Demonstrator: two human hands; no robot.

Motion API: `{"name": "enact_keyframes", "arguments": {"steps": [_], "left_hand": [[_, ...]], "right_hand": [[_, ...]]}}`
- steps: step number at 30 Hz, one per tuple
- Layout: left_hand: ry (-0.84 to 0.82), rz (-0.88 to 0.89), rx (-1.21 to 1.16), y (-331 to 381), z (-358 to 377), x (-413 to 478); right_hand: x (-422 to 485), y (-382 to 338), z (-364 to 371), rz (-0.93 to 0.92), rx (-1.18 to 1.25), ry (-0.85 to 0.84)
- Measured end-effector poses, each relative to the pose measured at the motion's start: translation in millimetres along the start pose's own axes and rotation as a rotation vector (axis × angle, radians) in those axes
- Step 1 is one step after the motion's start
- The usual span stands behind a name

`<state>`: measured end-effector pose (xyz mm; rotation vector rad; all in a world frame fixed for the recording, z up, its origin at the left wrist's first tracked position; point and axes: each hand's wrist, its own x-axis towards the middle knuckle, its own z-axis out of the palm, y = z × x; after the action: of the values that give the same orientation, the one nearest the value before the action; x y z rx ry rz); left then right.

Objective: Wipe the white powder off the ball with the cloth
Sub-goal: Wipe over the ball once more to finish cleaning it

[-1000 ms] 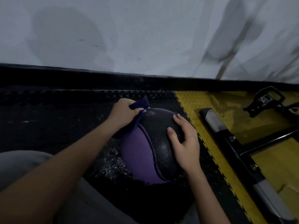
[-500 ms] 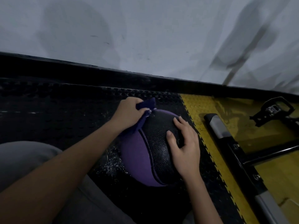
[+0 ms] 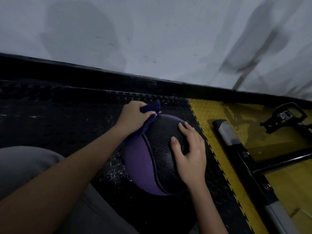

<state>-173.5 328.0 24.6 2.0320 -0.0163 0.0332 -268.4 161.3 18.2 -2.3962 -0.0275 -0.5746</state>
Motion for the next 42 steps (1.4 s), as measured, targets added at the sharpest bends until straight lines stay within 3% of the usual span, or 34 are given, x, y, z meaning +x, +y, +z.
{"name": "enact_keyframes", "arguments": {"steps": [4, 7, 10, 13, 15, 18, 21, 25, 30, 32, 34, 37, 39, 42], "left_hand": [[0.008, -0.163, -0.198, -15.5, 1.9, 3.6], [0.017, -0.015, -0.162, -1.6, 0.8, -10.2], [-0.081, 0.185, -0.010, 19.3, 2.1, -24.8], [-0.076, 0.211, 0.034, 24.0, 4.7, -19.6], [-0.030, 0.102, 0.052, 10.3, 3.7, -5.1], [-0.033, -0.208, 0.093, -34.4, 6.7, 9.4], [-0.012, -0.443, -0.220, -53.7, 16.5, 2.4], [0.000, -0.261, -0.357, -25.3, 13.4, -1.2], [-0.159, 0.159, -0.100, 14.5, 6.9, -16.7], [-0.108, 0.146, -0.077, 10.1, 8.7, -11.1], [-0.027, 0.004, -0.116, -3.9, 7.5, -0.2], [-0.037, -0.232, -0.198, -24.8, 4.8, 6.6], [-0.022, -0.211, -0.232, -23.3, 2.1, 4.5], [-0.043, -0.005, -0.202, -1.5, -2.9, -5.9]], "right_hand": [[-0.2, -4.1, 4.0, -0.006, -0.027, 0.014], [-2.5, -4.7, 4.7, -0.018, -0.046, 0.033], [-5.3, -2.5, 2.7, -0.034, -0.049, 0.045], [-6.9, 0.3, -0.6, -0.026, -0.015, 0.036], [-8.5, 1.2, -2.6, -0.023, 0.021, 0.026], [-12.3, 0.6, -1.1, -0.026, 0.021, 0.050], [-15.2, 0.3, 0.8, -0.028, -0.012, 0.087], [-12.5, 2.7, -2.0, 0.023, -0.027, 0.093], [-4.5, 3.5, -5.8, 0.097, -0.018, 0.084], [-3.3, 2.7, -5.3, 0.086, -0.024, 0.067], [-3.6, -0.3, -3.8, 0.059, -0.028, 0.052], [-4.3, -6.6, 1.4, 0.015, -0.055, 0.054], [-4.1, -10.3, 4.8, -0.017, -0.080, 0.065], [-3.5, -13.8, 8.6, -0.049, -0.109, 0.068]]}}
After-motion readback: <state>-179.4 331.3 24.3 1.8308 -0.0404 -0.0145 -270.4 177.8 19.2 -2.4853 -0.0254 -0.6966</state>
